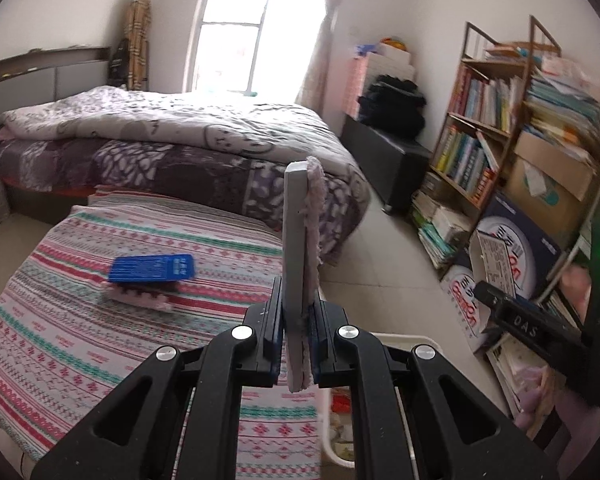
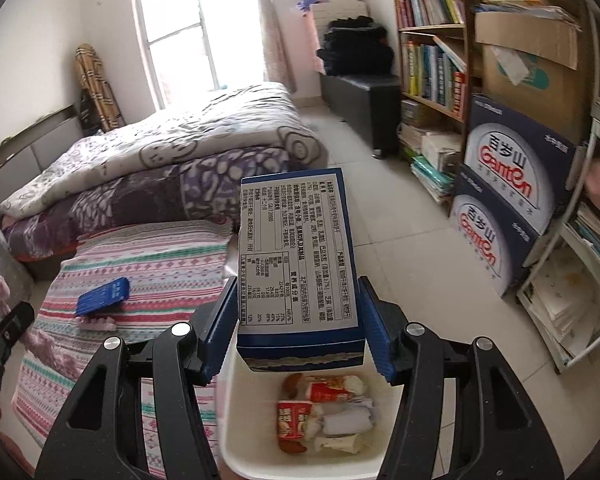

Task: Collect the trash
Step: 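Carry the medicine box into the white bin and release with right while left carries strip, then release the white foam strip into the white bin with the left tool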

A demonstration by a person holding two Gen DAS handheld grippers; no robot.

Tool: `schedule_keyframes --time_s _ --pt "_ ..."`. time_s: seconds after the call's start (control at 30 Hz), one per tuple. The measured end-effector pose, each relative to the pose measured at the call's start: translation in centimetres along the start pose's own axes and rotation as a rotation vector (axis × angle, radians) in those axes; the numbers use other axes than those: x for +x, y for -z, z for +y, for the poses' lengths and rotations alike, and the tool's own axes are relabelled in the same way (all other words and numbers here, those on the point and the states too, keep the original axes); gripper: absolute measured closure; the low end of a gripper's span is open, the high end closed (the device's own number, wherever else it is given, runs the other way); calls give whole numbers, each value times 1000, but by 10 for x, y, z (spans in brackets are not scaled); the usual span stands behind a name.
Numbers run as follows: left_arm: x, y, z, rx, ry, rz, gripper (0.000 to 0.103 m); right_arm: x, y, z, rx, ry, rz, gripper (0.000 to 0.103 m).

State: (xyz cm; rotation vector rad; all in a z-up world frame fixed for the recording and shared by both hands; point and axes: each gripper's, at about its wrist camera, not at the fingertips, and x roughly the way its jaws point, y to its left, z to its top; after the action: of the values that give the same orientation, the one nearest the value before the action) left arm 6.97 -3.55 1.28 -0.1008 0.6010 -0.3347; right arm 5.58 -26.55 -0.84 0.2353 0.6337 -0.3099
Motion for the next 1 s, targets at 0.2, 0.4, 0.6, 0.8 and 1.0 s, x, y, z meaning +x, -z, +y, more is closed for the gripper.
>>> schedule_keyframes --time_s 0.2,0.4,0.6,0.8,1.0 --pt "10 12 -29 55 47 27 92 -2 -1 -21 43 40 4 42" --pt "20 21 -54 91 91 56 92 -9 -1 -48 102 91 -15 28" --pt "28 28 -72 112 123 79 92 -13 -4 -72 154 132 -32 23" --pt "37 36 -88 133 150 111 92 -18 -4 -91 185 185 -53 14" --pt "46 47 -106 172 182 143 92 -21 -4 -101 192 250 -75 7"
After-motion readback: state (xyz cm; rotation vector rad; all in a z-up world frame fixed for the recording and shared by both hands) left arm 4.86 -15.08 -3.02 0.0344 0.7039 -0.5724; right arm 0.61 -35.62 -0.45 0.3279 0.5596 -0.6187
